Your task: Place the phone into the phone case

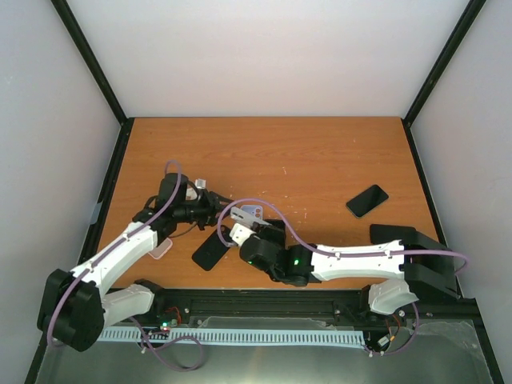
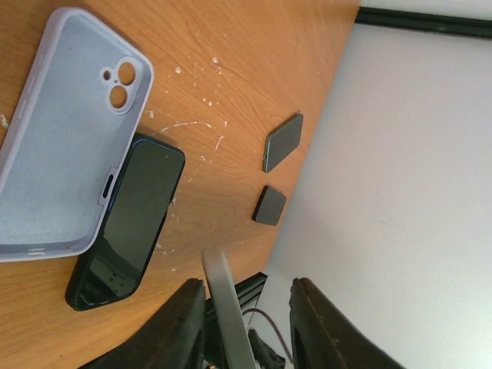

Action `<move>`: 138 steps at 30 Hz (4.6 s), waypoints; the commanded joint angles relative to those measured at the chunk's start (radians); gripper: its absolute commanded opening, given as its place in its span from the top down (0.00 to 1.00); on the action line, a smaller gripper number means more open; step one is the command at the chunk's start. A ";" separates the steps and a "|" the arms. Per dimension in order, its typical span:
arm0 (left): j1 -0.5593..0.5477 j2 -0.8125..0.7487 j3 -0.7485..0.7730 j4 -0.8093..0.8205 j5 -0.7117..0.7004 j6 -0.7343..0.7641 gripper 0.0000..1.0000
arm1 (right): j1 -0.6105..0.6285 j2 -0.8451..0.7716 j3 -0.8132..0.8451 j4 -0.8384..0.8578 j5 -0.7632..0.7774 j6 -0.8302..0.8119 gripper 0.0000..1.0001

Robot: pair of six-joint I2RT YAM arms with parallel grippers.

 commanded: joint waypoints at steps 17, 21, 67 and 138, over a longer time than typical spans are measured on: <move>0.007 -0.043 0.118 -0.246 -0.324 0.347 0.01 | -0.300 -0.241 -0.084 0.003 -0.656 0.601 0.97; 0.007 -0.056 0.058 -0.161 -0.316 0.397 0.01 | -0.403 -0.226 -0.102 0.042 -0.820 0.808 0.97; 0.007 0.530 -0.024 0.281 -0.008 0.487 0.31 | -0.606 0.319 -0.064 0.437 -1.146 1.286 0.97; 0.007 0.478 -0.085 0.349 -0.029 0.460 0.52 | -0.656 0.415 -0.130 0.978 -1.472 1.529 0.43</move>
